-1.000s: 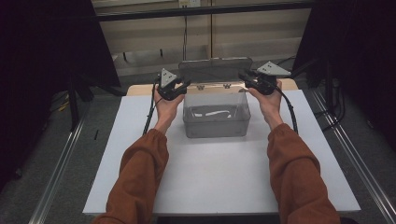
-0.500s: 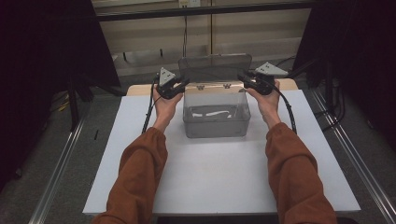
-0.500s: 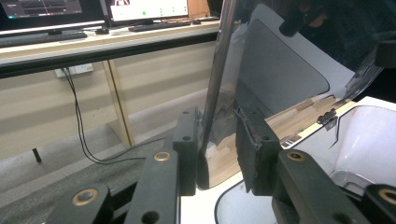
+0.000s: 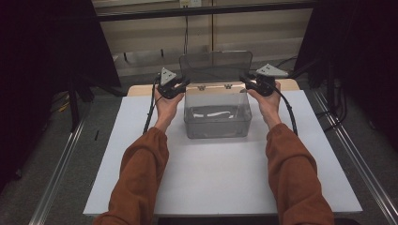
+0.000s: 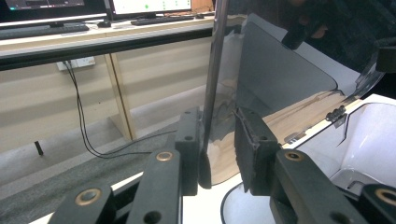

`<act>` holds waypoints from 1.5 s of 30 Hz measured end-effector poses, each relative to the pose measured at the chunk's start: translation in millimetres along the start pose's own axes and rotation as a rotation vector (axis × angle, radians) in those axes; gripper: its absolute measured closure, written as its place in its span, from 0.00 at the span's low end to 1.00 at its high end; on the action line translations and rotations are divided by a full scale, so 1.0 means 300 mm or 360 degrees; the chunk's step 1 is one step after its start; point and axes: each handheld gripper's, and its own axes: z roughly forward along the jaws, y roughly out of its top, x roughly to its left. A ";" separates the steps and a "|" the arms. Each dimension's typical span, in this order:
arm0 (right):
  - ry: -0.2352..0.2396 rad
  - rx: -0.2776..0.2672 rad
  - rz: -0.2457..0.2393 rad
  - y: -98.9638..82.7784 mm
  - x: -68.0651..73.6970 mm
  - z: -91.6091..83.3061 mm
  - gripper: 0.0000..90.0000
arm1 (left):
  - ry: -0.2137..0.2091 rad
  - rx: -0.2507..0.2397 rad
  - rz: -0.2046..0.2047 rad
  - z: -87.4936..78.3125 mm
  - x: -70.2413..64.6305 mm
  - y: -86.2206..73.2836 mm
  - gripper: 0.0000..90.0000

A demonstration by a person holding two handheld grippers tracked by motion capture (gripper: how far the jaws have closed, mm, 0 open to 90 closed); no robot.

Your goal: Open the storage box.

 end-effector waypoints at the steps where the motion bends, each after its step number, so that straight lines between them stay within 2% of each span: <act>1: 0.0009 -0.0004 0.0010 -0.003 -0.001 0.002 0.76 | -0.0001 0.0002 0.0003 0.000 0.002 0.001 0.80; 7: 0.0007 0.0038 0.0018 -0.030 -0.009 0.019 0.76 | -0.0015 0.0009 -0.0010 0.005 0.011 0.000 0.82; 14: 0.0030 0.0032 0.0055 -0.038 -0.018 0.032 0.77 | 0.0000 0.0017 -0.0058 0.016 0.017 -0.002 0.83; 15: 0.0033 0.0032 0.0059 -0.038 -0.020 0.033 0.77 | 0.0001 0.0023 -0.0048 0.016 0.021 -0.002 0.83; 17: 0.0032 0.0036 0.0050 -0.037 -0.021 0.036 0.78 | 0.0000 0.0019 -0.0068 0.020 0.023 -0.004 0.84; 21: 0.0030 0.0037 0.0057 -0.036 -0.025 0.041 0.79 | -0.0001 0.0072 -0.0057 0.029 0.031 -0.016 0.85; 22: 0.0033 0.0038 0.0067 -0.037 -0.026 0.041 0.79 | -0.0007 0.0075 -0.0076 0.033 0.032 -0.023 0.85; 25: 0.0038 0.0041 0.0086 -0.038 -0.033 0.044 0.80 | -0.0016 0.0092 -0.0137 0.040 0.032 -0.026 0.82; 28: 0.0044 0.0043 0.0114 -0.041 -0.039 0.047 0.82 | -0.0017 0.0118 -0.0134 0.048 0.033 -0.014 0.79; 32: 0.0049 0.0049 0.0134 -0.039 -0.044 0.052 0.82 | -0.0026 0.0128 -0.0172 0.058 0.040 -0.016 0.79; 37: 0.0053 0.0068 0.0156 -0.036 -0.048 0.055 0.82 | -0.0042 0.0153 -0.0162 0.069 0.041 -0.014 0.75; 40: 0.0052 0.0066 0.0174 -0.037 -0.049 0.058 0.82 | -0.0042 0.0188 -0.0190 0.085 0.037 -0.011 0.71; 41: 0.0052 0.0068 0.0179 -0.038 -0.051 0.058 0.82 | -0.0034 0.0202 -0.0167 0.087 0.037 -0.008 0.70; 42: 0.0053 0.0068 0.0186 -0.040 -0.052 0.059 0.82 | -0.0034 0.0204 -0.0175 0.088 0.040 -0.009 0.70; 45: 0.0050 0.0080 0.0199 -0.039 -0.053 0.060 0.82 | -0.0048 0.0182 -0.0273 0.089 0.049 -0.016 0.75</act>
